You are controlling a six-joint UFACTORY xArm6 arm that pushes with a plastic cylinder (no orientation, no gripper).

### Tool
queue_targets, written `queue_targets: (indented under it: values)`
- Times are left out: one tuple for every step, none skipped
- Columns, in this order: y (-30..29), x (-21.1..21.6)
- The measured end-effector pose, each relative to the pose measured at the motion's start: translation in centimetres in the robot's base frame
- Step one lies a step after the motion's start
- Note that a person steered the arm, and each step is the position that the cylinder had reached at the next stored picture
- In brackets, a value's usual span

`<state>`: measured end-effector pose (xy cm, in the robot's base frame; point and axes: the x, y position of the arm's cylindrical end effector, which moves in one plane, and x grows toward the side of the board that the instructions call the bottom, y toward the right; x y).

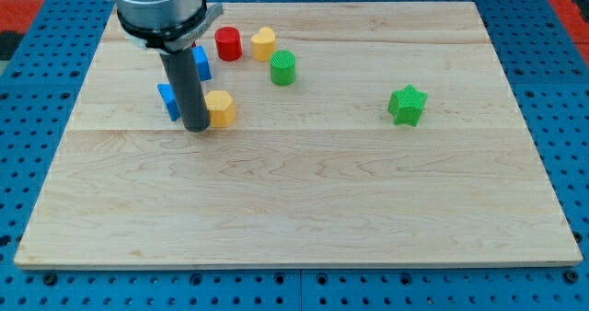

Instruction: Push the yellow hexagon below the green circle

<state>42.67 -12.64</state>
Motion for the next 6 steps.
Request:
queue_targets:
  values:
    - [0.4,-0.9]
    - [-0.1,-1.6]
    - [1.8,-2.6]
    - [4.7,-3.0]
    - [7.5,-3.9]
    - [9.6,-4.1]
